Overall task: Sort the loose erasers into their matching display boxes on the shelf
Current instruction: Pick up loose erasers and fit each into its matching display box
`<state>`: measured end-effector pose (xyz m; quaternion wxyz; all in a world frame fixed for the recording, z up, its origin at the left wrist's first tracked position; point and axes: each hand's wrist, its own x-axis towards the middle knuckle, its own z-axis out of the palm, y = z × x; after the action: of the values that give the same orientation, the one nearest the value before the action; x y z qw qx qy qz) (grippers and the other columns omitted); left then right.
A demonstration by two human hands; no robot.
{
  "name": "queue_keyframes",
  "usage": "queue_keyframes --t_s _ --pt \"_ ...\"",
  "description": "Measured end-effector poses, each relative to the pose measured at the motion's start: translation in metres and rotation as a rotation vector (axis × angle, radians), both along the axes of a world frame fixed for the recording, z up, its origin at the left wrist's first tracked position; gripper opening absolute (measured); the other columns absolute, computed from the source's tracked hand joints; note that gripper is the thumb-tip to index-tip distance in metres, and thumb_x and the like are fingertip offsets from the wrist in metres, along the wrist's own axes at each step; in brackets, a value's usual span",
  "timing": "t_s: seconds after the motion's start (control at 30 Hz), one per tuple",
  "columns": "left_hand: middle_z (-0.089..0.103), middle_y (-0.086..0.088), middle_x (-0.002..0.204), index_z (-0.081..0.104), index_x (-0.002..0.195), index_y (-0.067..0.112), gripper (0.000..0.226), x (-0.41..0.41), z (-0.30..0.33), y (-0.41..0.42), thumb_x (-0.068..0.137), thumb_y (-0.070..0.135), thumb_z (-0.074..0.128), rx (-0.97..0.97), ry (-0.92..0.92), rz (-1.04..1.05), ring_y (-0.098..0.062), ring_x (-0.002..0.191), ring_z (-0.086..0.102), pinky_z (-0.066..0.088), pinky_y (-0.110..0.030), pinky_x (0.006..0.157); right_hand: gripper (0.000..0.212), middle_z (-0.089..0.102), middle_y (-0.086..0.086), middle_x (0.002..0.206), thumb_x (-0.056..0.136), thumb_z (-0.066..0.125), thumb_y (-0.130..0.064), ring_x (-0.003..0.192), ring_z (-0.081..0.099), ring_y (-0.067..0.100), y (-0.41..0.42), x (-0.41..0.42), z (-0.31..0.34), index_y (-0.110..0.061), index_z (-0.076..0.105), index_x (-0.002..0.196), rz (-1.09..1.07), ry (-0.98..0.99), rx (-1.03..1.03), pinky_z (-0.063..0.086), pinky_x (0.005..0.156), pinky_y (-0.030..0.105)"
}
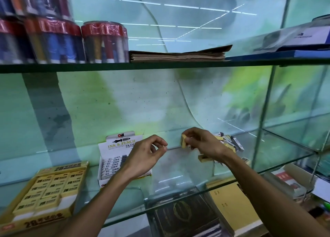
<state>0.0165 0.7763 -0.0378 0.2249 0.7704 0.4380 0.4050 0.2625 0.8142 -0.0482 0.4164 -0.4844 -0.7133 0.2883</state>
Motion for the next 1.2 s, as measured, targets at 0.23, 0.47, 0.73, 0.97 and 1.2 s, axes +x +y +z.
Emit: queue_keyframes --t_s 0.23,0.47,0.73,0.97,1.2 --pt "0.07 0.004 0.092 0.068 0.097 0.027 0.006 -0.002 0.001 0.002 0.091 0.026 0.066 -0.128 -0.162 0.013 -0.011 0.082 0.063 0.048 -0.02 0.068 0.026 0.066 0.014 0.117 0.096 0.058 -0.007 0.095 0.069 0.025 -0.02 -0.014 0.002 -0.013 0.063 0.121 0.161 0.353 -0.099 0.054 0.09 0.029" --pt "0.074 0.004 0.086 0.066 0.104 0.021 0.013 0.002 0.005 0.003 0.093 0.026 0.064 -0.268 -0.302 -0.057 -0.008 0.069 0.06 0.045 -0.026 0.066 0.026 0.067 0.009 0.112 0.096 0.057 -0.005 0.091 0.07 0.02 -0.046 -0.034 0.018 -0.013 0.059 0.12 0.247 0.272 -0.012 0.054 0.083 0.028" --pt "0.072 -0.001 0.082 0.068 0.095 0.019 0.006 -0.022 0.01 -0.002 0.09 0.019 0.068 -0.238 -0.382 0.019 -0.007 0.064 0.059 0.045 -0.025 0.067 0.032 0.064 -0.002 0.109 0.087 0.071 -0.012 0.097 0.066 0.016 -0.048 -0.058 0.02 -0.022 0.057 0.114 0.222 0.051 0.118 0.057 0.086 0.036" --pt "0.072 0.0 0.087 0.068 0.089 0.022 0.006 -0.064 0.015 -0.016 0.089 0.016 0.067 -0.159 -0.345 0.114 -0.006 0.067 0.061 0.047 -0.024 0.07 0.018 0.062 -0.008 0.103 0.085 0.072 -0.012 0.091 0.058 0.01 -0.034 -0.109 0.016 -0.018 0.062 0.099 0.202 -0.263 0.624 0.049 0.069 0.025" --pt "0.069 0.012 0.089 0.067 0.092 0.027 0.007 -0.135 0.026 -0.041 0.094 0.03 0.062 -0.007 -0.317 0.287 -0.002 0.074 0.06 0.044 -0.015 0.061 0.016 0.063 -0.01 0.088 0.082 0.07 -0.019 0.071 0.059 0.011 -0.044 -0.181 0.019 -0.03 0.059 0.087 0.274 -0.206 0.434 0.05 0.066 0.028"
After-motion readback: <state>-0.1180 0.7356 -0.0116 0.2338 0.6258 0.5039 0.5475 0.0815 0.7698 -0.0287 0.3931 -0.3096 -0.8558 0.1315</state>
